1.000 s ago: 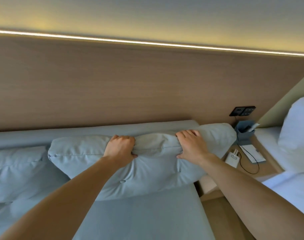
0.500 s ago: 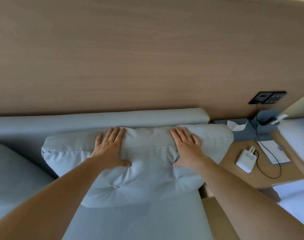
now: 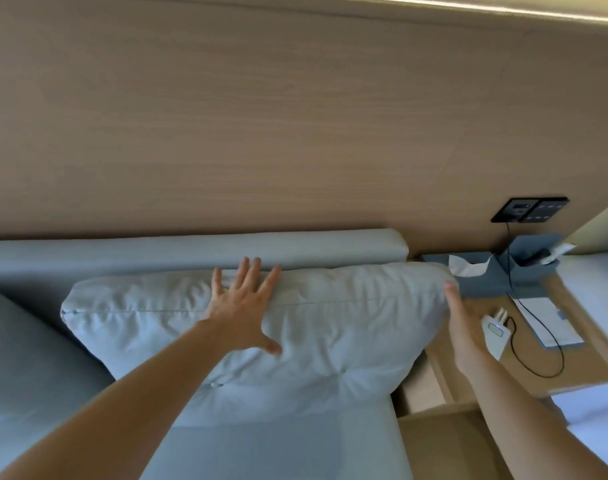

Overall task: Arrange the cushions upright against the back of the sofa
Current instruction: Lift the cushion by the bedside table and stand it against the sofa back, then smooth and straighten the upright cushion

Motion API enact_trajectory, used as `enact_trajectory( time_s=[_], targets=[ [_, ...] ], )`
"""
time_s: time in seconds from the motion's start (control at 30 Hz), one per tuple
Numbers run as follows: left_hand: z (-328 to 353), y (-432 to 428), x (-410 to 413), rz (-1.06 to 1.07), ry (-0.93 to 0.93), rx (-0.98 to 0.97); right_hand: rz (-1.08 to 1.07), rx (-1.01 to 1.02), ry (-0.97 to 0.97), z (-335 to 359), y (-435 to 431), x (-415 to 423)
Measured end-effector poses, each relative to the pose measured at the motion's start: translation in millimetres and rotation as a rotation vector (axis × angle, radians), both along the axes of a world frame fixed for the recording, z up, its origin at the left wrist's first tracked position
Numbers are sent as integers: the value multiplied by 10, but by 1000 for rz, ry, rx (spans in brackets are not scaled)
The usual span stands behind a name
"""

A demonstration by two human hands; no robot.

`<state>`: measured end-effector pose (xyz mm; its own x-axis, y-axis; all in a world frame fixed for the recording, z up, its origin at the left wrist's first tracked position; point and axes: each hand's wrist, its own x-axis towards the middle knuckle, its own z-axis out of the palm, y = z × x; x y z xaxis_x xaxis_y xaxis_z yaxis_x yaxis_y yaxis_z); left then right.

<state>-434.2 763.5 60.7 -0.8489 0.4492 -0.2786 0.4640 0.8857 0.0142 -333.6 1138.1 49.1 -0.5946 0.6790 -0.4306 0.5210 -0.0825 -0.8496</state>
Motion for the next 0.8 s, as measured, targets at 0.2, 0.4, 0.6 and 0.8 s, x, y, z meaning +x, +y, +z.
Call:
enact_trajectory(
  time_s=[0.2, 0.4, 0.6, 0.8],
  targets=[
    [-201, 22, 61, 20, 108, 10, 84, -327, -31, -281, -185, -96],
    [-173, -236, 123, 19, 201, 55, 95, -335, -3, -336, -412, -132],
    [-267, -457, 78, 43, 190, 63, 111, -323, 10, -344, -517, -199],
    [-126, -516, 266, 73, 165, 131, 66, 428, -179, 79, -729, -76]
  ],
)
